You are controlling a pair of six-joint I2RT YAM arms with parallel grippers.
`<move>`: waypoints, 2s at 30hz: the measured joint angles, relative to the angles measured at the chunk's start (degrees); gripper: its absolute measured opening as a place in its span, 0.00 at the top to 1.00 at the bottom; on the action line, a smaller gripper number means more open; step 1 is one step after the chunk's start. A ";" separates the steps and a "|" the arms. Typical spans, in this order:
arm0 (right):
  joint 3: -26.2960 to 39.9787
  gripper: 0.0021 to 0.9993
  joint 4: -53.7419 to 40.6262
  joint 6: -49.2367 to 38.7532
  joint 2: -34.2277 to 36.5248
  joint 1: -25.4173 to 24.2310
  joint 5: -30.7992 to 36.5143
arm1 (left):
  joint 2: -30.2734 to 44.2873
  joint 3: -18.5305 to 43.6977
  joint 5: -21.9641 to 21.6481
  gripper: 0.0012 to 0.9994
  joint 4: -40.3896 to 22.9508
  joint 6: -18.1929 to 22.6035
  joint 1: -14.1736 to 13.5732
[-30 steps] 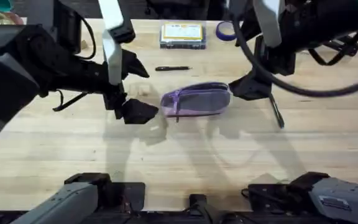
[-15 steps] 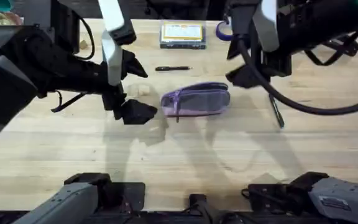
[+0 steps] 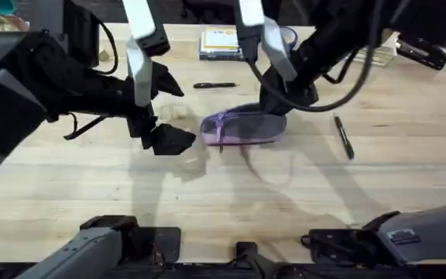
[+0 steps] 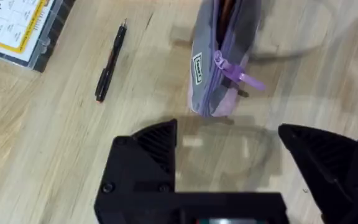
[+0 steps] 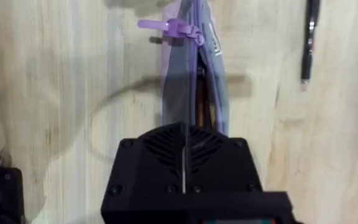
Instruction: Unzip the bag, pick up the pens from the table one at a time and place them inside, then zip the bag closed.
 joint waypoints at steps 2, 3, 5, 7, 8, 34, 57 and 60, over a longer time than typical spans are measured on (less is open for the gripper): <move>0.00 0.97 0.07 -0.54 1.43 0.00 -0.41 | 0.00 0.00 0.01 0.01 0.00 0.00 0.00; 0.00 0.97 0.17 -0.76 2.08 0.00 -0.46 | 0.00 0.00 0.01 0.01 0.00 0.00 0.00; 0.00 0.97 0.89 -0.94 3.26 0.00 -0.54 | 0.00 0.00 0.00 0.01 0.00 0.00 0.00; 0.00 0.97 1.85 -1.09 4.27 0.00 -0.62 | 0.00 0.00 0.00 0.01 0.00 0.00 0.00; 0.00 0.97 3.55 -1.23 4.81 0.00 -0.64 | 0.00 0.00 0.00 0.01 -0.01 0.00 0.00; 0.13 0.90 5.88 -1.12 13.64 0.66 -0.81 | 0.00 0.00 -1.10 0.01 0.00 0.00 0.00; 0.20 0.00 0.65 11.39 4.29 -1.67 6.64 | 0.00 0.00 -1.22 0.01 0.00 0.00 0.00; 0.20 0.00 -1.00 12.73 -0.10 -4.67 7.38 | 0.00 0.00 -1.22 0.01 0.00 0.00 0.00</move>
